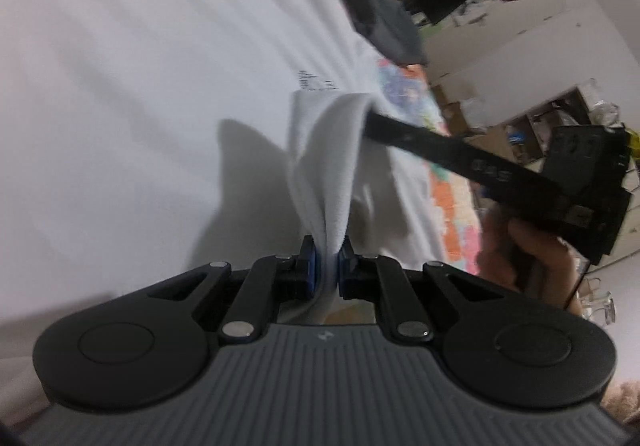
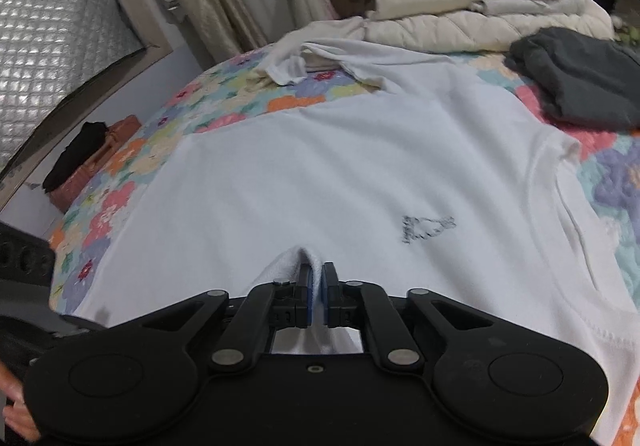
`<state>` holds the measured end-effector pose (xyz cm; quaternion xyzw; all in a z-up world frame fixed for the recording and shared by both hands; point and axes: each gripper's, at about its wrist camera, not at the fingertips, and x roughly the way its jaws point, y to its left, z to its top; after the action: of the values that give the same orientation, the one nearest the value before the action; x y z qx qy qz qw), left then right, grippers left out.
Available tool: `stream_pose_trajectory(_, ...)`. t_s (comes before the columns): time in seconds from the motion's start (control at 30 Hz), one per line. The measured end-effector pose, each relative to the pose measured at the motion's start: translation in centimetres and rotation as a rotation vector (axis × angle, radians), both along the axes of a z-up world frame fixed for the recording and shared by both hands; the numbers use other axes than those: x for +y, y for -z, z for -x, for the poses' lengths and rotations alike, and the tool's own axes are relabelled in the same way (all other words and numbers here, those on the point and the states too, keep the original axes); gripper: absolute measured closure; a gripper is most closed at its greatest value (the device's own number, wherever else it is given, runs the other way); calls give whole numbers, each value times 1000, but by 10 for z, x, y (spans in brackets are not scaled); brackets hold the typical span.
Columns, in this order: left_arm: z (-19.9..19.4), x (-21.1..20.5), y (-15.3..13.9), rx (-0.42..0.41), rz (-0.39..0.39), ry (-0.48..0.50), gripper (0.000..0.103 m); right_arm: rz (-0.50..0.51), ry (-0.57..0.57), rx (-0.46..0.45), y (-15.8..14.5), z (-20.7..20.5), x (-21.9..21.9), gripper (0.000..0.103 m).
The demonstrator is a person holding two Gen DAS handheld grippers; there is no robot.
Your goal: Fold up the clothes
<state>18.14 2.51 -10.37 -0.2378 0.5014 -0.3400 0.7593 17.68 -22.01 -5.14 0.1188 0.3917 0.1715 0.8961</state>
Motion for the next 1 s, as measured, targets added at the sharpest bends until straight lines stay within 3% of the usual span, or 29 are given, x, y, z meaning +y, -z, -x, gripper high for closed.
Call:
stream_pose_trajectory(0.03,0,-3,1,-5,-3,-9,93,29,36,15,-2,4,-3,92)
stream_pose_trajectory(0.1,0,-5,5,13,15,-10,93,92,103,37,-7,13,-10,74)
stream_pose_trajectory(0.13,0,-4,7,29,36,-9,93,129,116,25,-11,21,-15,71)
stream_pose_trajectory(0.23,-3,8,5,93,166,-29,93,204,67,-23,-19,45,-24,68)
stream_pose_trajectory(0.3,-6,21,2,131,259,-54,93,252,22,-53,-23,62,-26,62)
stream_pose_trajectory(0.37,-9,27,-2,129,286,-76,93,269,-33,-84,-21,76,-23,57)
stream_pose_trajectory(0.53,-17,22,-12,98,345,-89,94,329,-213,-114,0,91,-3,57)
stream_pose_trajectory(0.67,-31,13,-36,66,394,-73,94,372,-288,-95,17,85,12,57)
stream_pose_trajectory(0.93,-92,-19,-83,29,399,-99,94,369,-155,-64,19,57,-21,58)
stream_pose_trajectory(1.0,-105,-20,-81,20,409,-151,93,391,-93,-74,18,50,-32,66)
